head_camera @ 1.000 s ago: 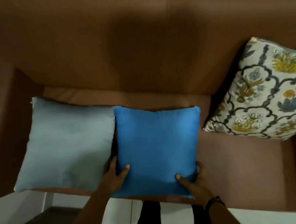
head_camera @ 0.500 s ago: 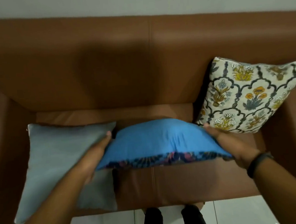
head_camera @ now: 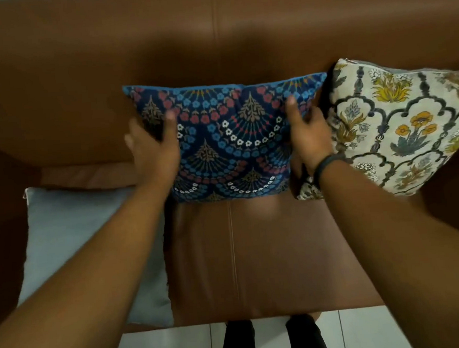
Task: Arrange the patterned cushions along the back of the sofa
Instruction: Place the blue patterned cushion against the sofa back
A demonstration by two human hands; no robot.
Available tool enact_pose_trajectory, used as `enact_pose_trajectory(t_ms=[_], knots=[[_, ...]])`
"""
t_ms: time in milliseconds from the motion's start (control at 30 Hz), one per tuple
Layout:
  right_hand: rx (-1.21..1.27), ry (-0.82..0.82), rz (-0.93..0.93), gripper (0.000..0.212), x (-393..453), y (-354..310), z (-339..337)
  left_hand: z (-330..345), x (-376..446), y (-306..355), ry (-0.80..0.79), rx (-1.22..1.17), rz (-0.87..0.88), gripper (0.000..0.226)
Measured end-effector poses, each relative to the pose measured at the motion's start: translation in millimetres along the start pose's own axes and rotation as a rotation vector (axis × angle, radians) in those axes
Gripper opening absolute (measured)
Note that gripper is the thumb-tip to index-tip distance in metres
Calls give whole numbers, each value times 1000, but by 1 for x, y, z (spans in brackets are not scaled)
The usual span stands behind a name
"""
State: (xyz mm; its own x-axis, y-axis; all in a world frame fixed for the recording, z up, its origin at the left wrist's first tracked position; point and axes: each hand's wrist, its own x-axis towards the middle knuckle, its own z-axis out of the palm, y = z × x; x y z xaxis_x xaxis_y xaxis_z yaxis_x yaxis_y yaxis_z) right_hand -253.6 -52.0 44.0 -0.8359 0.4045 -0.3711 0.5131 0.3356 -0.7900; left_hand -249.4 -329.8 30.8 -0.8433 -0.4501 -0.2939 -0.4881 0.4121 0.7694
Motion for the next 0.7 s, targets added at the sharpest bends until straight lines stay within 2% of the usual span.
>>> enact_pose_trajectory(t_ms=[67,133,167,200,267,333,400,433,467,533,600,633,667,700], knots=[[-271,206,-342,88,-30,28,11,13,-36,-13,154,339,495,104],[-552,163,-643,94,-57,48,29,29,-58,-21,70,644,910,103],[-671,84,-762,96,-63,55,40,37,-60,-27,9,758,1025,106],[-766,18,-846,99,-61,60,49,40,-57,-32,-29,845,1056,111],[-891,-24,-896,111,-43,67,57,37,-41,-42,-48,972,960,122],[-902,53,-753,126,-23,82,47,24,-20,-57,-38,976,759,131],[-786,160,-489,140,-13,101,27,4,-6,-73,-40,862,491,136],[-738,191,-403,143,-16,108,20,-3,-5,-76,-33,817,426,136],[-728,210,-402,143,-22,113,17,-5,-10,-78,-5,803,454,135],[-791,159,-578,135,-38,114,24,6,-28,-71,-27,821,739,129],[-883,44,-762,127,-53,102,44,17,-49,-61,-206,840,1001,123],[-903,22,-750,125,-57,94,52,21,-58,-60,-286,876,995,121],[-881,38,-651,124,-59,89,56,20,-62,-64,-311,890,885,119],[-792,86,-477,122,-61,87,59,12,-62,-72,-302,848,693,116]])
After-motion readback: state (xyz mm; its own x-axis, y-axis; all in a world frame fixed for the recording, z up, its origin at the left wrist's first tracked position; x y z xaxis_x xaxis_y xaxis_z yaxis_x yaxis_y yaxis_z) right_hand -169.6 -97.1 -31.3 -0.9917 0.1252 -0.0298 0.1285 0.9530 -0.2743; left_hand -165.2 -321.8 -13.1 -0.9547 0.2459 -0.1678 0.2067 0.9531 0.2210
